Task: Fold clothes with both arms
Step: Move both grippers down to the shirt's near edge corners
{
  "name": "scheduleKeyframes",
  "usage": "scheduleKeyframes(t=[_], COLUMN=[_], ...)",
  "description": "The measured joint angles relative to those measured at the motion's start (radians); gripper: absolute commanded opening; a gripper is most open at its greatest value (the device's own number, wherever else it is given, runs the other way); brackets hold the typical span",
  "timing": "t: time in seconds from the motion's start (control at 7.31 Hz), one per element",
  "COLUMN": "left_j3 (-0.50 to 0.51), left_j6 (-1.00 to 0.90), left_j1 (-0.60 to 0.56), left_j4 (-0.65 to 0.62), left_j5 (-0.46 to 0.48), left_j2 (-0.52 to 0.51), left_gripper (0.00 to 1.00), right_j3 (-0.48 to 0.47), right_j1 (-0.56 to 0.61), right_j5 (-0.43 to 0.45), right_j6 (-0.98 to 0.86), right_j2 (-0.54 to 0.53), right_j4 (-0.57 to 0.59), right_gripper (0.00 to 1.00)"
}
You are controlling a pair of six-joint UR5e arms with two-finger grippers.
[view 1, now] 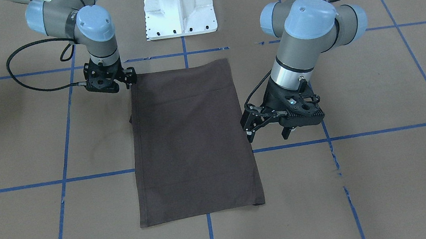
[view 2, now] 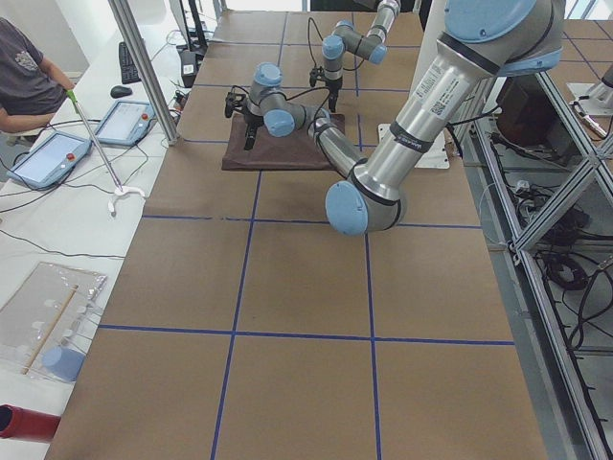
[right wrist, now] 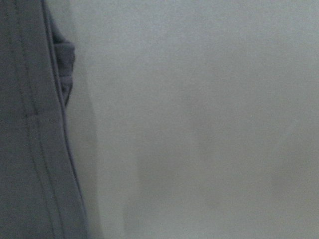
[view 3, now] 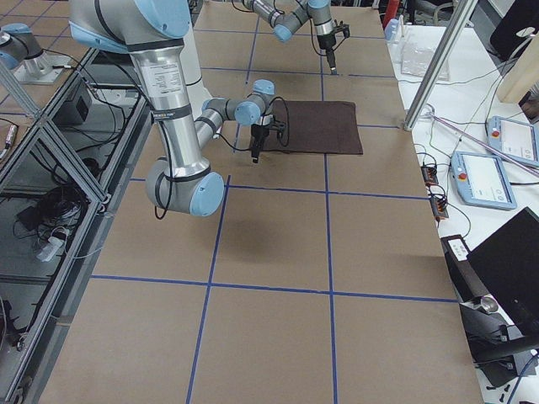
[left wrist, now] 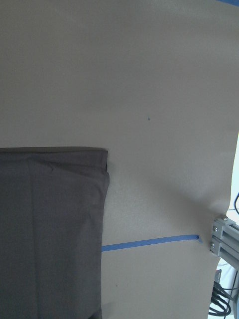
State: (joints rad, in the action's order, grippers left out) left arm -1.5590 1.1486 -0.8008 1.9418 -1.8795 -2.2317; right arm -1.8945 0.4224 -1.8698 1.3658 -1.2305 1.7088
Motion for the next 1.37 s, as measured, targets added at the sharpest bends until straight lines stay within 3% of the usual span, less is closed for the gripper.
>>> scheduleKeyframes(t=[0.41,0.68,0.96,1.37], left_j3=[-0.010,-0.100,-0.217,-0.256], left_j6=[0.077,0.348,0.650,0.840], left_j1=[0.018,0.102,0.254,0.438], left_j4=[0.004,0.029,0.035,-0.030], left_j5=[-0.027,-0.089,-0.017,0.138], left_j2=[0.021,0.135,0.217,0.233], left_gripper=[1.00,1.00,1.00,1.00], right_j3=[-0.045,-0.125,-0.170,-0.181], right_j1=[0.045,0.069,0.080,0.088], right_j5=[0.004,0.008,0.008,0.002], right_j6=[0.001,0.004,0.011,0.017], right_j2=[0.020,0.040,0.057,0.061], right_j4=[-0.013,-0.018,-0.019,-0.074], right_gripper=[1.00,1.00,1.00,1.00])
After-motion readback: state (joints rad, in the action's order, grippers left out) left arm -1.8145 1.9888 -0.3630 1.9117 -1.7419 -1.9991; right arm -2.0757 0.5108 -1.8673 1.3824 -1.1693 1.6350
